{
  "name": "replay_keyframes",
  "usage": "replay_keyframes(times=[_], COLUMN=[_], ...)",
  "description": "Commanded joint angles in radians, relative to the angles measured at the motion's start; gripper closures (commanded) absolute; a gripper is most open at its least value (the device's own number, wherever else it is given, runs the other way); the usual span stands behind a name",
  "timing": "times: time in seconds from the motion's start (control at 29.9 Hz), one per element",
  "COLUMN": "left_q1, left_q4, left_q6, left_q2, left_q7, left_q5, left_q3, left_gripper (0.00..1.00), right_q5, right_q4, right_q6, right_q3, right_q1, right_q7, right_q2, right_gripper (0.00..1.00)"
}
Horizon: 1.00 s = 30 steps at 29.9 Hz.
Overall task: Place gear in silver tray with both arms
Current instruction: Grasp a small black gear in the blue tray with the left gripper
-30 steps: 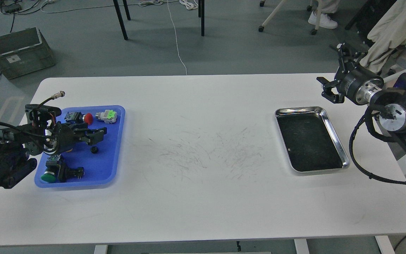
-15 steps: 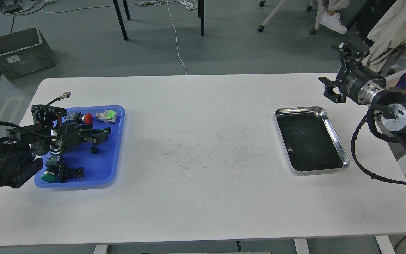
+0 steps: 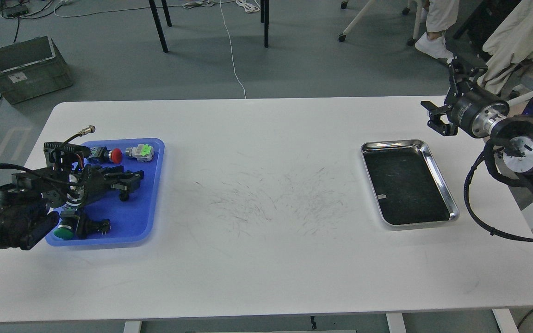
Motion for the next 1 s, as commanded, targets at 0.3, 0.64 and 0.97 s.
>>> replay_keyframes(times=[0.3, 0.64, 0.97], left_q1=[-0.002, 0.001, -0.004], left_q4=[-0.001, 0.001, -0.001], left_q6=[0.0, 0.0, -0.003], left_q2=[0.009, 0.002, 0.017], left_q7=[0.0, 0.0, 0.0], left_q5=[0.006, 0.005, -0.003], left_q3=[0.053, 0.078, 0.08], left_gripper=[0.62, 0.69, 0.79], right_q5=[-0.002, -0.002, -0.004], right_q4=[0.009, 0.009, 0.009], right_q6=[-0.001, -0.001, 0.001], right_q3=[-0.02, -0.021, -0.026], right_q1=[0.001, 0.001, 0.001], right_q7=[0.0, 0.0, 0.0], right_q2=[-0.002, 0.0, -0.002], right_gripper=[0.01, 0.01, 0.01])
